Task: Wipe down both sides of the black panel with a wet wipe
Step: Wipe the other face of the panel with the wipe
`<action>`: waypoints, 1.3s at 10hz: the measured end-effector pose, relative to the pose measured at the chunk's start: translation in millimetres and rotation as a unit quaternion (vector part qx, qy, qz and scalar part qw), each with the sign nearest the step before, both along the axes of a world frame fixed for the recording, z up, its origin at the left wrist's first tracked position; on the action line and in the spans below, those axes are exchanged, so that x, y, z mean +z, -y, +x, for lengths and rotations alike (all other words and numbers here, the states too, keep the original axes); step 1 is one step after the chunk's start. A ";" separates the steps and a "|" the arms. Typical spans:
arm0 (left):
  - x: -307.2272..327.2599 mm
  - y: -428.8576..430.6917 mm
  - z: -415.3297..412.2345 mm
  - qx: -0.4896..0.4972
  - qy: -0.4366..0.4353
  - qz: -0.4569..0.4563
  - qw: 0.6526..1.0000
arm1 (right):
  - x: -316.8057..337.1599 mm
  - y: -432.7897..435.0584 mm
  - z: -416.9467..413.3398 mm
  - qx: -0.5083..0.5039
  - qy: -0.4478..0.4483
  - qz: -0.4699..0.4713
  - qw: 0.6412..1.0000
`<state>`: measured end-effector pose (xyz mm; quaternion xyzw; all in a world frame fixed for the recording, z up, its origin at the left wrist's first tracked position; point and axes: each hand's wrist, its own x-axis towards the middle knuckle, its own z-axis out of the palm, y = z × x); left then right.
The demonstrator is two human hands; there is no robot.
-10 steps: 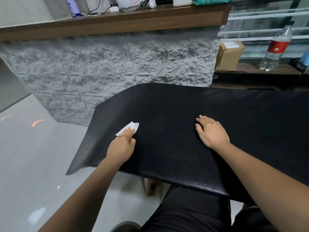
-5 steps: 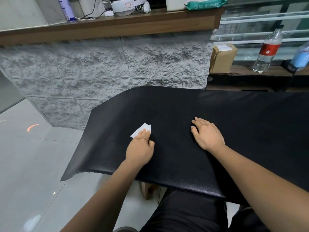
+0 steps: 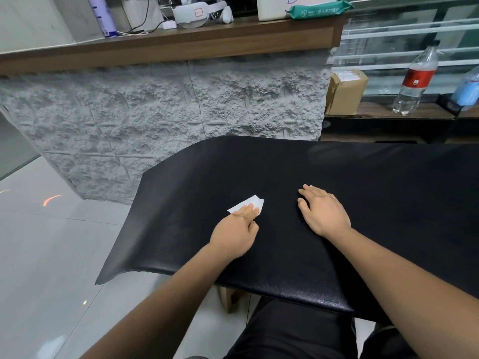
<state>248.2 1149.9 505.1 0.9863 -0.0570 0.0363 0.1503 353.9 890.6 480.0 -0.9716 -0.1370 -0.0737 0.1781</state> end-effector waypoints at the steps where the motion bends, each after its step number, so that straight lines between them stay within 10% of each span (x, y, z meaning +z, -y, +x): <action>1: 2.9 -13.3 4.0 0.007 -0.010 0.008 1.000 | -0.1 0.0 -0.7 -0.001 0.002 0.002 1.000; 13: -1.6 -53.7 52.4 0.194 -0.044 -0.006 0.980 | -1.5 -0.1 0.6 -0.005 0.001 0.005 1.000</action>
